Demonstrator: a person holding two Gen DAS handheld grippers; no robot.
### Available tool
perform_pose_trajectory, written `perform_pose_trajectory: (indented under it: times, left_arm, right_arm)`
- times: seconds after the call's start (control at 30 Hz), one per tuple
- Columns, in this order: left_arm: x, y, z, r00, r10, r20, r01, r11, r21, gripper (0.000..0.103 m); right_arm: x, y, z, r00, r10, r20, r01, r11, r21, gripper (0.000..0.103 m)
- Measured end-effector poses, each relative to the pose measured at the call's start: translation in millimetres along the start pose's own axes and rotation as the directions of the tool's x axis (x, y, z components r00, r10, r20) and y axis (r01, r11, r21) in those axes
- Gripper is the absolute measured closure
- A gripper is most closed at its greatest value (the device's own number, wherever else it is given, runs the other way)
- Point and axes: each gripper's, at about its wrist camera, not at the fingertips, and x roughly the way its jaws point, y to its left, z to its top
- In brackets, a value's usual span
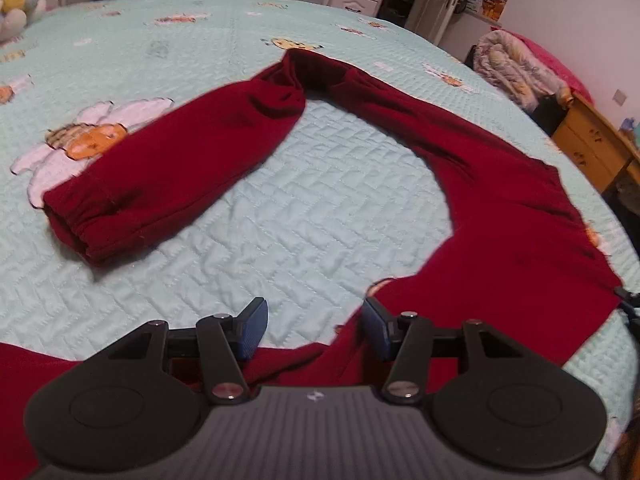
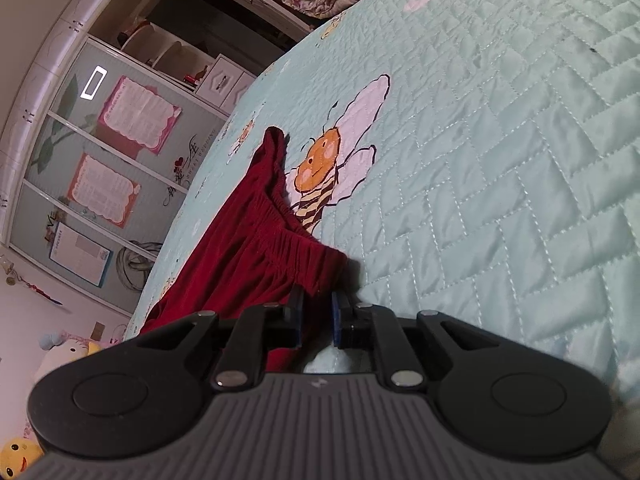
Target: Fold clothes
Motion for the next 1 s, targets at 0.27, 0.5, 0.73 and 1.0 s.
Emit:
perform_pose_trajectory:
  times: [0.27, 0.5, 0.73, 1.0]
  left_arm:
    - [-52.3, -24.5, 3.5, 0.974, -0.104, 0.202, 0.087, 0.992, 0.092, 0.047]
    - [-32.5, -155.4, -50.1, 0.963, -0.267, 0.037, 0.174, 0.721, 0.671, 0.034]
    - [7.2, -209.3, -77.3, 0.968, -0.251, 0.009, 0.135, 0.548, 0.826, 0.034]
    - [16.3, -191.8, -36.3, 0.919, -0.385, -0.085, 0.359, 0.729, 0.583, 0.036]
  right_arm:
    - [-14.9, 8.5, -12.4, 0.999, 0.021, -0.049, -0.022, 1.0, -0.022, 0.086]
    - [-8.9, 2.8, -16.4, 0.997, 0.065, -0.038, -0.063, 0.996, 0.056, 0.083]
    - [-15.2, 21.6, -22.6, 0.998, 0.042, -0.055, -0.046, 0.996, -0.082, 0.081]
    - [-34.1, 80.2, -27.5, 0.998, 0.044, -0.034, -0.054, 0.911, -0.408, 0.082]
